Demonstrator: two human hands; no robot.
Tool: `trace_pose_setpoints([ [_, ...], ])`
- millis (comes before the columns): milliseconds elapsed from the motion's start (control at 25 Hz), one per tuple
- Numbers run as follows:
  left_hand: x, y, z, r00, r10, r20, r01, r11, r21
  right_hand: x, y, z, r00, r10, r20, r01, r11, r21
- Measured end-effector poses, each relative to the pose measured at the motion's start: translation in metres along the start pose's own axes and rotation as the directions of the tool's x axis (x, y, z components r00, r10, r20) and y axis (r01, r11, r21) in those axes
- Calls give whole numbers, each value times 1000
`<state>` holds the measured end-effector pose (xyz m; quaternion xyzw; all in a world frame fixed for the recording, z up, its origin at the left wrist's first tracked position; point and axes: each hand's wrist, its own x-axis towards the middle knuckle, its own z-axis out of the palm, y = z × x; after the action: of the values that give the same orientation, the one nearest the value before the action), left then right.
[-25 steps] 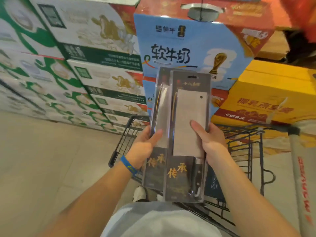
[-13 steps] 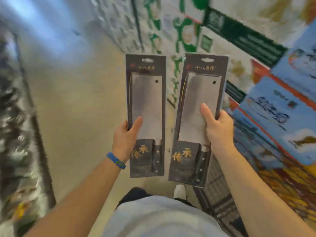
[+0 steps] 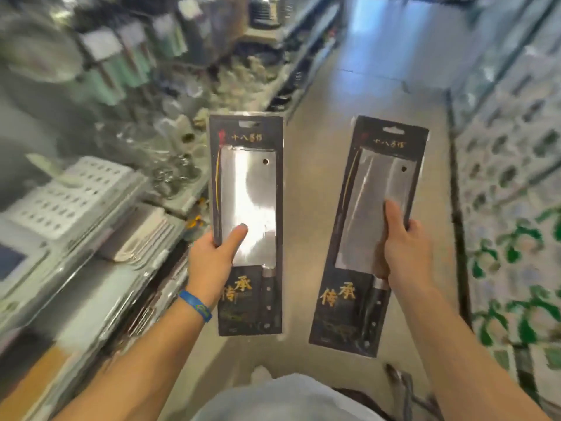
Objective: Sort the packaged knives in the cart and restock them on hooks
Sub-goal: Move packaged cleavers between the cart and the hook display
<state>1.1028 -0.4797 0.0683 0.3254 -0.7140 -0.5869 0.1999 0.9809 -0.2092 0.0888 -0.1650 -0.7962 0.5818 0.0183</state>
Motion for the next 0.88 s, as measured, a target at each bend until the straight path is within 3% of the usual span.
trace_pose_setpoints([
  [160,21,-11,-101,963,-16,-269,7,999,-35,-30,-50,115,967,-111,228,120,992,-25],
  [360,12,-41,-202,843,-142,-518,64,984,-165,-92,-86,232,827,-277,489,341,939,-44],
  [520,-9,-64,-255,742,-175,-647,84,982,-169,-140,-92,306,663,-309,682,409,912,16],
  [680,-22,-77,-286,641,-40,-767,216,968,130,-184,-97,369,511,-272,816,368,926,79],
  [760,-17,-73,-297,581,-101,-807,273,959,76,-200,-103,397,410,-233,882,305,946,109],
  [800,-13,-69,-302,552,-153,-820,267,964,-1,-209,-109,412,342,-222,913,281,951,126],
  [880,-4,-61,-313,518,-200,-831,215,971,-99,-222,-122,438,272,-199,941,279,953,121],
])
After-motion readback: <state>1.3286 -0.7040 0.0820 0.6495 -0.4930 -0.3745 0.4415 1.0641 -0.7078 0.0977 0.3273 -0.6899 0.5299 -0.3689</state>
